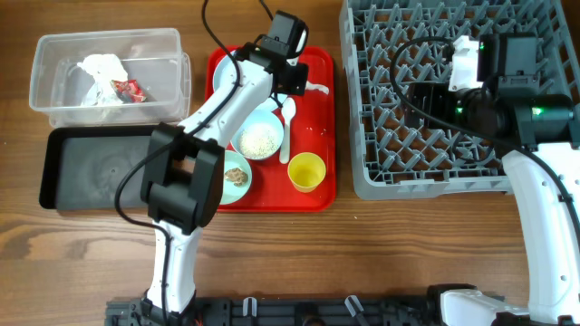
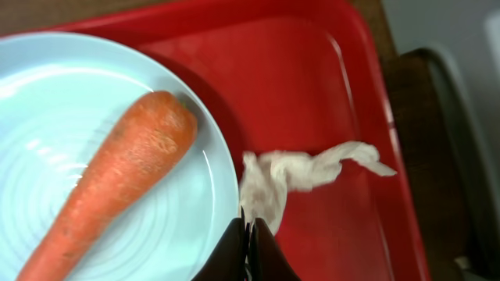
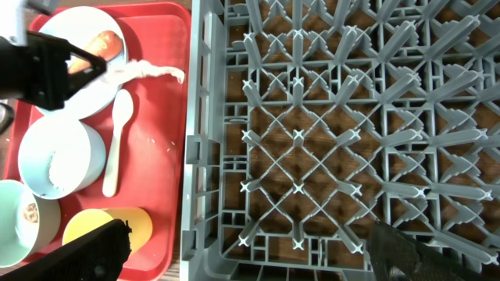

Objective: Sort waste into correct bins and load items into the dishwasher rack
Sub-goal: 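Carry the tissue to the clear bin and release it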

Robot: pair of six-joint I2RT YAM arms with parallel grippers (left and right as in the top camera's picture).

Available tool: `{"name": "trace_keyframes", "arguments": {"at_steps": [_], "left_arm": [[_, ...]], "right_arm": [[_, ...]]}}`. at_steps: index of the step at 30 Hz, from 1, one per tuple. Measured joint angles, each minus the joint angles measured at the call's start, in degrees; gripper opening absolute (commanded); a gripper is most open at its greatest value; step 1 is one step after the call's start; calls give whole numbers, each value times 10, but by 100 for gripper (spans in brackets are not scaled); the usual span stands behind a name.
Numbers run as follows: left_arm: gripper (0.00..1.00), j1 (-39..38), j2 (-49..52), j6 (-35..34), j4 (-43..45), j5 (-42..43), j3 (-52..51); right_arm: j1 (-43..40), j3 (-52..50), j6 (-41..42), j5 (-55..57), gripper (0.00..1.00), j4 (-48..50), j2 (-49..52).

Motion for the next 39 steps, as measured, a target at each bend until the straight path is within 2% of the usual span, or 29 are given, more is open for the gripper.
{"name": "trace_keyframes", "arguments": {"at_steps": [4,9,18,21,28,31,35,39], "left_arm": [[4,0,-11,-3,0,0,0],[4,18,-57,-49,-5,9,-1],[4,192,-274,-64,2,17,11],[4,252,-284,-65,-23,17,15],[4,358,-222,-65,-83,17,12],[14,372,-198,-65,-104,17,10],[47,345,-189,-46,-108,22,9],[58,286,-189,-28,-106,18,9]], "right_arm": [[0,0,0,0,100,0,0],[0,0,0,0,100,1,0],[0,0,0,0,100,2,0],[0,0,0,0,100,2,0],[0,0,0,0,100,2,0],[0,0,0,0,100,3,0],[0,0,0,0,100,12,0],[0,0,0,0,100,13,0]]}}
